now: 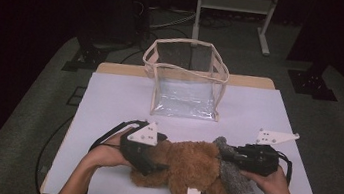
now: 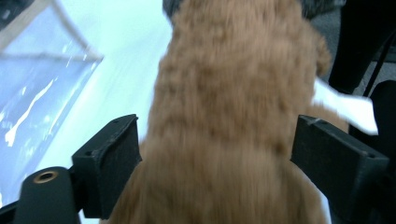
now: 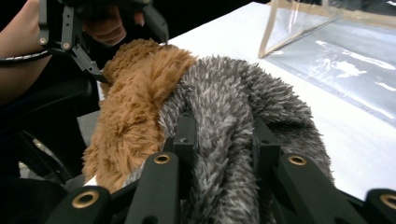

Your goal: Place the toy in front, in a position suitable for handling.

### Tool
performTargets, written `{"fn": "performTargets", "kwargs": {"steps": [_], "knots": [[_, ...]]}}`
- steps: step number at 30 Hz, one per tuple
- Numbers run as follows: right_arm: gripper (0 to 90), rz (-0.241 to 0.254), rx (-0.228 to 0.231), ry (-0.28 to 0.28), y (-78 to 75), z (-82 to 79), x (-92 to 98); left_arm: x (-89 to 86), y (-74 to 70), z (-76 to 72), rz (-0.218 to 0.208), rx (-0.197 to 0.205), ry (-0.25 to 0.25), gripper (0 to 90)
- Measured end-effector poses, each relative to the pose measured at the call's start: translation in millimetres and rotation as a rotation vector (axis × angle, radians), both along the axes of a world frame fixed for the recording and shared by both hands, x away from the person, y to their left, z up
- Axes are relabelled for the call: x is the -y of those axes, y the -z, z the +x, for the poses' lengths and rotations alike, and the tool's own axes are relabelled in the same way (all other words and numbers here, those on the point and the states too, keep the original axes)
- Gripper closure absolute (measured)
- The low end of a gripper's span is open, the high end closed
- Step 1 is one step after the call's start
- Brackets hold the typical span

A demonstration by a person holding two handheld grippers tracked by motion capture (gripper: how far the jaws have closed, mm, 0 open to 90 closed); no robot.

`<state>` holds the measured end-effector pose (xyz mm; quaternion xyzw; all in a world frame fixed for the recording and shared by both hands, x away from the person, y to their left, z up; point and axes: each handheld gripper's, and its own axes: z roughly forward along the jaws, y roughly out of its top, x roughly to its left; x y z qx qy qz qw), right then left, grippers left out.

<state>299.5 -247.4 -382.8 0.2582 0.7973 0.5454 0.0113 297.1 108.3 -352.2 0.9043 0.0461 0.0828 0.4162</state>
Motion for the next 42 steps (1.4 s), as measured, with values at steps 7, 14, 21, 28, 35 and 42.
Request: {"fn": "performTargets", "kwargs": {"steps": [7,14,21,28,35,42], "knots": [[69.0,0.005,0.005,-0.020,0.4,-9.2,-1.9,48.7,-6.4,5.6,0.025,-0.013,0.081,8.8],[68.7,0.001,0.008,-0.047,-1.2,-15.4,-3.0,83.4,0.7,8.3,0.121,-0.049,0.156,5.0],[67.7,-0.019,0.027,-0.019,-4.0,-17.4,11.0,104.9,5.8,2.1,0.253,0.003,0.185,1.4],[67.3,0.005,-0.039,0.021,11.6,-14.7,25.7,104.9,-1.5,0.8,0.208,0.064,0.159,35.2],[67.2,0.004,0.006,0.053,-10.3,-9.8,35.9,113.8,-14.0,8.0,0.165,0.104,0.138,42.4],[67.1,-0.011,0.035,0.090,-26.4,-2.1,47.9,134.0,-20.2,26.1,0.128,0.093,0.099,43.3]]}}
